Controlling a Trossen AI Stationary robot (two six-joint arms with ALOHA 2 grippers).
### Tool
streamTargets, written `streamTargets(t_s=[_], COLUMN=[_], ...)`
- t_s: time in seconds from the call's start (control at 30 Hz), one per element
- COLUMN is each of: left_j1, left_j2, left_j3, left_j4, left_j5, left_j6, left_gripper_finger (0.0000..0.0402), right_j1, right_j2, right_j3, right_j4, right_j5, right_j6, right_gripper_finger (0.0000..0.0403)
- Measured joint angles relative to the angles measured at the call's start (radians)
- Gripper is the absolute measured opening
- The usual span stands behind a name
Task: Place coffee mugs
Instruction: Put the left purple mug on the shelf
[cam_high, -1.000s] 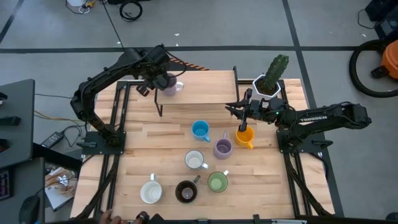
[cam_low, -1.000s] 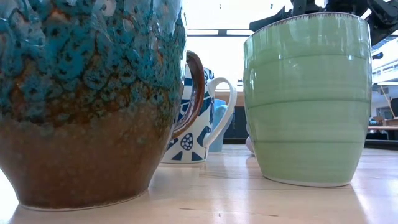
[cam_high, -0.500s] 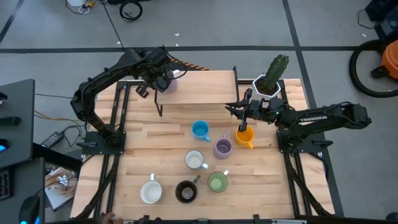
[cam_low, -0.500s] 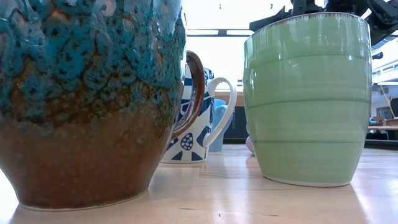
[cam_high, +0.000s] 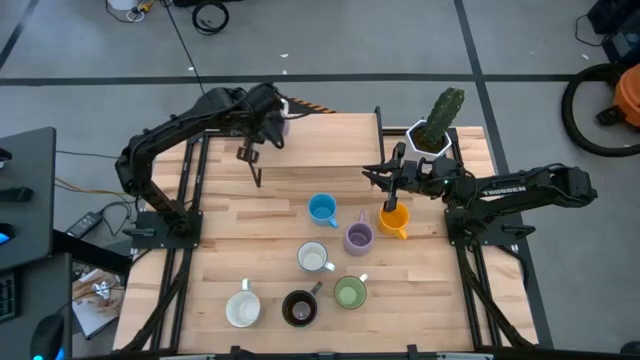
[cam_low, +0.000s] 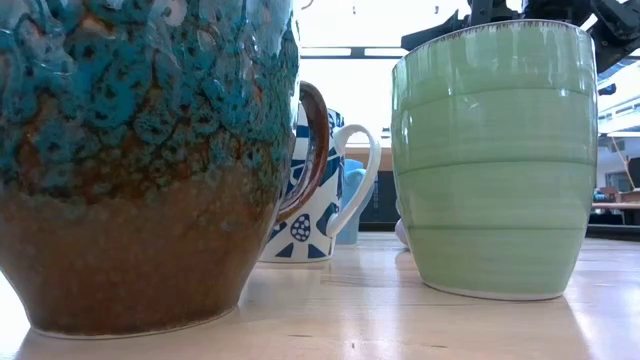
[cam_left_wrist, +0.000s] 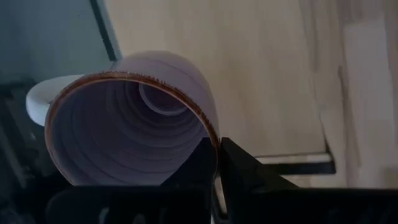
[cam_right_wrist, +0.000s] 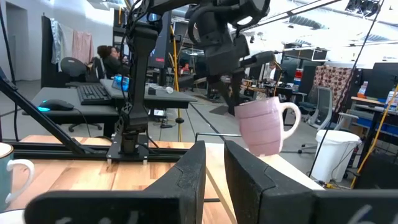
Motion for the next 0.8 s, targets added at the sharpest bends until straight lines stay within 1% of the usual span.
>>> streamTargets(t_s=[0.07, 0.27, 0.4, 0.5, 0.67, 0.8], left_j1=[0.004, 0.052, 0.066, 0.063, 0.041, 0.062], left_j2=[0.0, -0.001, -0.001, 0.014, 0.108, 0.219], left_j3=[0.009, 0.066, 0.108, 0.165, 0.336, 0.454], left_j4=[0.0, -0.034, -0.037, -0.058, -0.152, -0.265], left_j5=[0.014, 0.115, 0.12, 0.129, 0.135, 0.143], left_j6=[-0.067, -0.272, -0.464, -0.559, -0.581, -0.567], left_gripper_finger=[0.0018, 0.0018, 0.0018, 0.0018, 0.0018, 0.0018], right_j1=[0.0, 0.0, 0.0, 0.0, 0.0, 0.0], right_j2=[0.0, 0.0, 0.0, 0.0, 0.0, 0.0], right_j3=[0.0, 0.0, 0.0, 0.0, 0.0, 0.0], right_j4=[0.0, 0.008, 0.01, 0.018, 0.025, 0.027], right_j5=[0.0, 0.0, 0.0, 0.0, 0.0, 0.0], right_j6=[0.0, 0.001, 0.001, 0.0, 0.0, 0.0], right_gripper_finger=[0.0066, 0.0066, 0.0066, 0.0066, 0.0066, 0.0066])
